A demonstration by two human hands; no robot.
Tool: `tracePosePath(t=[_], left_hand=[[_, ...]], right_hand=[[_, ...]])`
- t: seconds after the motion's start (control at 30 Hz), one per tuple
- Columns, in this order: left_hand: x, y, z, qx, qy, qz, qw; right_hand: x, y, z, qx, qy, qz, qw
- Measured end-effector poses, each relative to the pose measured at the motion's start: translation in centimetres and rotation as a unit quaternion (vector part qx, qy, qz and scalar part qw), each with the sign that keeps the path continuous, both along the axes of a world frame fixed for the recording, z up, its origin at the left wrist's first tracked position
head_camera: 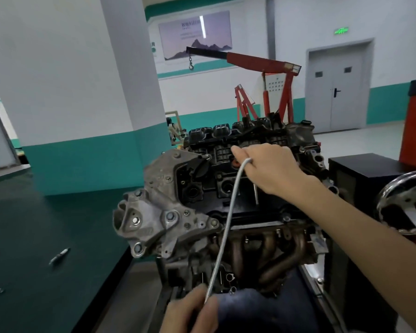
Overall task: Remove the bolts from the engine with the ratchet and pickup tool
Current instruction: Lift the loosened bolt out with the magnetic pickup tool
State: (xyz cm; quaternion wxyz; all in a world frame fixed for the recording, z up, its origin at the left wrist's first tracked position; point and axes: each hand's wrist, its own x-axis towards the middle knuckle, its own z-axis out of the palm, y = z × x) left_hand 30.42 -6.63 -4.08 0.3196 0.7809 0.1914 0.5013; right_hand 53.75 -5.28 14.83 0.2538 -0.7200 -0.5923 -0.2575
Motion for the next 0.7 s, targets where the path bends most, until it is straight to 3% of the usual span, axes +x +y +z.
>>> tracePosePath(t=[0.1, 0.23, 0.37, 0.43, 0.57, 0.7], left_hand=[[1.0, -0.4, 2.5, 0.017, 0.003, 0.006, 1.0], [4.2, 0.9, 8.2, -0.013, 0.057, -0.205, 0.977], [9.3, 7.3, 11.3, 0.037, 0.011, -0.011, 0.999], [11.7, 10.7, 12.3, 0.059, 0.04, 0.057, 0.996], [15.1, 15.0, 12.6, 0.088, 0.148, 0.036, 0.984], [16.1, 15.7, 10.9, 0.115, 0.136, 0.02, 0.984]], right_hand=[[-1.7, 1.1, 0.3, 0.002, -0.004, 0.028, 1.0], [-1.4, 1.5, 1.1, 0.076, 0.079, 0.118, 0.987], [-0.4, 1.5, 0.2, 0.121, 0.093, 0.14, 0.978], [0.1, 1.5, -0.7, 0.142, 0.102, 0.145, 0.974], [0.6, 2.0, -2.4, 0.139, 0.104, 0.135, 0.976], [1.0, 1.5, -3.5, 0.15, 0.095, 0.138, 0.974]])
